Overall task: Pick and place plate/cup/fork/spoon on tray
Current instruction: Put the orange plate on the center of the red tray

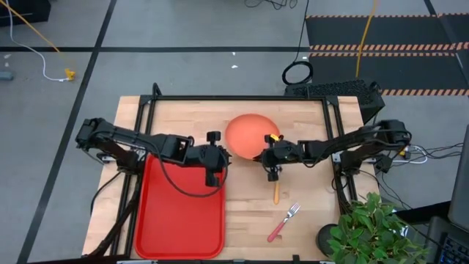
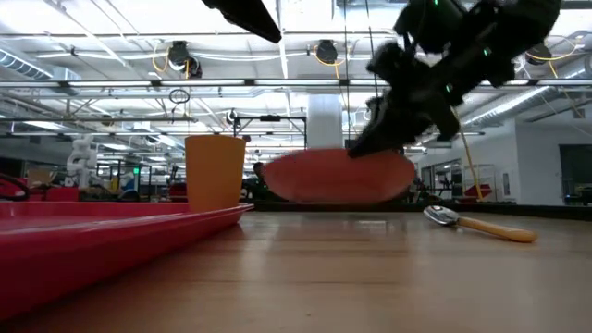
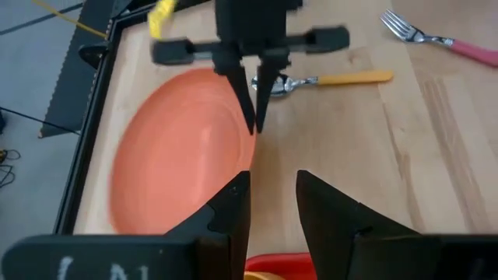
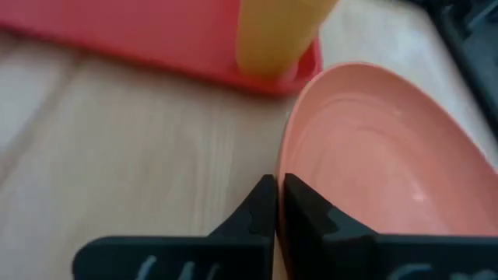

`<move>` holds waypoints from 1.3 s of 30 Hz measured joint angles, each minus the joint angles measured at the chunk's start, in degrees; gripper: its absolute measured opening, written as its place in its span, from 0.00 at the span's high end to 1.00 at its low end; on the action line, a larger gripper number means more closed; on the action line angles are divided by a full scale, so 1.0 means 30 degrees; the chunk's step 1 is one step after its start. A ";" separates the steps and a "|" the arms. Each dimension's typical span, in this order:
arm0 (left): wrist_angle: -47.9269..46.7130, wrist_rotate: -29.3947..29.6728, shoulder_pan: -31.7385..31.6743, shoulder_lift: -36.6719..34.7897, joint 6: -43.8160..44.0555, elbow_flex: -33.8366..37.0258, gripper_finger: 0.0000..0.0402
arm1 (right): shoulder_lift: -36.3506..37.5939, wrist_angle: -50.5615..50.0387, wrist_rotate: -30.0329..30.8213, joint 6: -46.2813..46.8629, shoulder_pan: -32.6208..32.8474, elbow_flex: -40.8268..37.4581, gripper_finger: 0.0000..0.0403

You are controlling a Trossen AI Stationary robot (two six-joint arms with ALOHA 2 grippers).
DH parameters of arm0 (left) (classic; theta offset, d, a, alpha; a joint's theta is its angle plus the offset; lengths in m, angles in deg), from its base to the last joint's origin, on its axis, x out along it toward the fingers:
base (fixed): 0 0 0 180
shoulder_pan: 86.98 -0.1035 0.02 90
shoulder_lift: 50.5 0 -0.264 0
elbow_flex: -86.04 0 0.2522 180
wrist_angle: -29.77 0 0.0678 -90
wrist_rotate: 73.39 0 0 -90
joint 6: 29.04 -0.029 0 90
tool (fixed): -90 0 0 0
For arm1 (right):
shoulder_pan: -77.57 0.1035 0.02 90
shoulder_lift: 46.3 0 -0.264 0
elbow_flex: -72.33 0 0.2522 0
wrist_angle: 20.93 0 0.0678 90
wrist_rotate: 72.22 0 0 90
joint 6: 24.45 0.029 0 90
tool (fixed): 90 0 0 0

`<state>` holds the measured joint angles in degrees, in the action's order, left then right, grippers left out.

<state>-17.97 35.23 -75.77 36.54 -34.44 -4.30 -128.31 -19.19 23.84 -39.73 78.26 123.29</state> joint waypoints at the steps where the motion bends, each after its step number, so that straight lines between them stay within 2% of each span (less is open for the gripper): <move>1: -0.0124 0.0310 0.0189 -0.0006 0.0107 0.0000 0.73 | 0.0219 -0.0363 0.0189 -0.0100 0.0159 0.0365 0.99; 5: -0.0838 0.2050 0.1295 -0.0382 0.0550 0.0029 0.73 | 0.0796 -0.1476 0.1526 -0.0509 0.0801 0.1642 1.00; 8: -0.1830 0.3134 0.2232 -0.0806 0.1162 0.0028 0.73 | 0.0995 -0.1493 0.1534 -0.0833 0.1175 0.2463 1.00; 12: -0.3409 0.4434 0.3362 -0.1609 0.2944 0.0022 0.73 | 0.0906 -0.1670 0.1600 -0.0864 0.1710 0.3581 1.00; 16: -0.4995 0.5141 0.4746 -0.2386 0.5155 -0.0003 0.73 | 0.0592 -0.2399 0.2802 -0.0835 0.2425 0.4773 1.00; 20: -0.5927 0.6814 0.6251 -0.2980 0.6430 -0.0007 0.73 | -0.0022 -0.2823 0.3040 -0.0848 0.3278 0.6347 1.00; 28: -0.5972 0.8405 0.8663 -0.3302 0.7052 0.0007 0.73 | -0.3137 -0.3560 0.2897 -0.1394 0.4988 1.0028 1.00; 39: -0.4903 0.9339 0.9537 -0.3388 0.5899 -0.0291 0.73 | -0.8382 -0.3518 0.2859 -0.3917 0.6893 1.4871 1.00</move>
<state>-32.67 63.24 -47.16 26.38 -16.74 -5.17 -153.46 -29.74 32.42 -51.49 98.94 167.91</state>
